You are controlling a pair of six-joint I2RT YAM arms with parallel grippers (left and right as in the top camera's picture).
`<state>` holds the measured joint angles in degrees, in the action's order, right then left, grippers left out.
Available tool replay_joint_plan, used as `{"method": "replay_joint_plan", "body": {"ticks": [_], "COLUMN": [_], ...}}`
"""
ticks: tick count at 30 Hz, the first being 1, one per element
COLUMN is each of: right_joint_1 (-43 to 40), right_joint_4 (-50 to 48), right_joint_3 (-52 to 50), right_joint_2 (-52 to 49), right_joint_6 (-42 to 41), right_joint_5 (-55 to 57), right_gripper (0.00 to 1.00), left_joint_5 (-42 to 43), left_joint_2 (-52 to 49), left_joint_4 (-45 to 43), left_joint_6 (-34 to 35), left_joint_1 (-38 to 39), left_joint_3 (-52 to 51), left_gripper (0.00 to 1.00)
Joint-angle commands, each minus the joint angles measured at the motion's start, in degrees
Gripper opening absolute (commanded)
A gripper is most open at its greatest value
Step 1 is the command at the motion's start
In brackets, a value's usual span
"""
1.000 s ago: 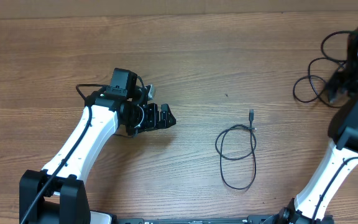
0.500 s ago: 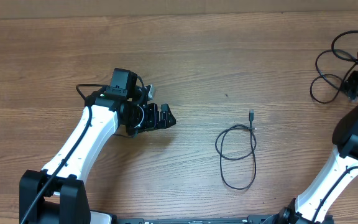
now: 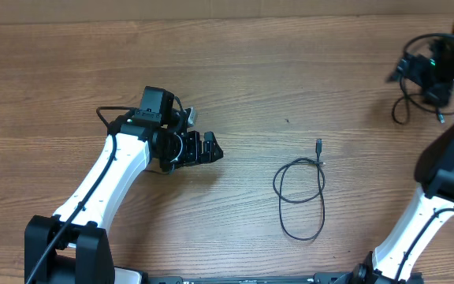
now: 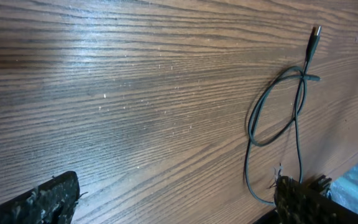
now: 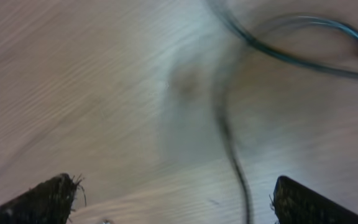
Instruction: Untangle cables
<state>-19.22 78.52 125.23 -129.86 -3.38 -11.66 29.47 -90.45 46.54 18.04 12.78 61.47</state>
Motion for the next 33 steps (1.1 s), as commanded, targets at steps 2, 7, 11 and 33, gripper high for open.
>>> {"method": "replay_joint_plan", "body": {"ticks": [2,7,11,33], "right_joint_1": [7.3,13.1,12.8,4.1], "right_joint_4": [-1.1,0.1,0.8,-7.7], "right_joint_3": [8.1,8.7,4.9,-4.5], "right_joint_2": [0.5,0.5,-0.1,-1.7], "right_joint_6": [3.0,-3.1,-6.3,-16.8], "right_joint_5": [6.4,42.6,46.1,29.6], "right_gripper": [1.00,1.00,1.00,1.00], "left_joint_5": [-0.1,-0.2,-0.2,-0.2], "left_joint_2": [-0.5,-0.5,-0.5,-0.5], "left_joint_4": [-0.1,-0.1,-0.1,-0.1], "left_joint_6": [0.2,0.2,0.2,0.2], "left_joint_1": [0.3,0.3,0.3,0.3], "left_joint_3": [0.1,0.1,0.1,0.1], "left_gripper": [1.00,0.99,1.00,1.00]}}
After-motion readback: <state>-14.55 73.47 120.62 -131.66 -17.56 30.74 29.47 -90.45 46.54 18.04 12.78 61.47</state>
